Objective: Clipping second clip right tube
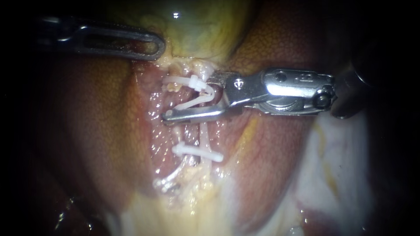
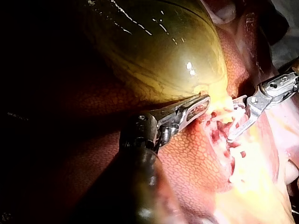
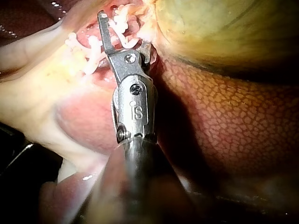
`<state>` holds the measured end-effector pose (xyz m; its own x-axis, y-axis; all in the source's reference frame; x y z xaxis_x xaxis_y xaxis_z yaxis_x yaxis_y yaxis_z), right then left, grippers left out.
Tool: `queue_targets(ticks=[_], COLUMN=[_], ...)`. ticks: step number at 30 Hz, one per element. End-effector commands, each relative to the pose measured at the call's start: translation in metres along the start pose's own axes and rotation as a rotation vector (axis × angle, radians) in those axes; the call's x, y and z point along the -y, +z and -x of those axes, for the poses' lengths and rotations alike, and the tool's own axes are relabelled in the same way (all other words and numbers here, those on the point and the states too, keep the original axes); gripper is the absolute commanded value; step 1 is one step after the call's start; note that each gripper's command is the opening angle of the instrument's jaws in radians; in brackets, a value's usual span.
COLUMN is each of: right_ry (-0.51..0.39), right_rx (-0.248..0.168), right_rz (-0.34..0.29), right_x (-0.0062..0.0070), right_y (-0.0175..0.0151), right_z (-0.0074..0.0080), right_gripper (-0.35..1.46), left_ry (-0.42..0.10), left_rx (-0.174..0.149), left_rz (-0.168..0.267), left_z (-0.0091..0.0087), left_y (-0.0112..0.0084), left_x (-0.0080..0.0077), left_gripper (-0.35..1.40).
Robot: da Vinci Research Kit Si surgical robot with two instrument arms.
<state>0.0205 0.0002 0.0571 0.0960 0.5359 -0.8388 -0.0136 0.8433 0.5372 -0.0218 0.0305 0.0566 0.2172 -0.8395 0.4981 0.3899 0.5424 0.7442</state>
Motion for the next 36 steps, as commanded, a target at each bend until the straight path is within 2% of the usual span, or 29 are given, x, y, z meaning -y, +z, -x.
queue_targets(ticks=[1,7,17,27,33,36], right_ry=[0.0,0.0,0.0,0.006,0.047,0.077], right_rx=[0.0,0.0,0.0,-0.001,-0.002,-0.017], right_rz=[-0.001,-0.001,-0.002,-0.054,-0.091,-0.122], right_x=[0.0,0.0,0.0,0.0008,0.001,0.0012], right_y=[0.0,-0.0001,-0.0002,-0.0001,-0.0002,-0.0004], right_z=[0.0,0.0,0.0,-0.0002,-0.0002,-0.0002], right_gripper=[0.45,0.45,0.45,0.45,0.45,0.44], left_ry=[0.0,-0.001,-0.009,-0.01,-0.01,-0.01], left_rx=[0.0,-0.001,0.006,0.006,0.006,0.006], left_rz=[0.001,-0.002,0.027,0.028,0.029,0.029], left_z=[0.0,0.0002,0.0018,0.0018,0.0018,0.0017], left_y=[0.0,-0.0005,-0.0039,-0.0041,-0.004,-0.004], left_x=[0.0,0.0,-0.0006,-0.0005,-0.0004,-0.0004], left_gripper=[-0.35,-0.35,-0.35,-0.35,-0.35,-0.35])
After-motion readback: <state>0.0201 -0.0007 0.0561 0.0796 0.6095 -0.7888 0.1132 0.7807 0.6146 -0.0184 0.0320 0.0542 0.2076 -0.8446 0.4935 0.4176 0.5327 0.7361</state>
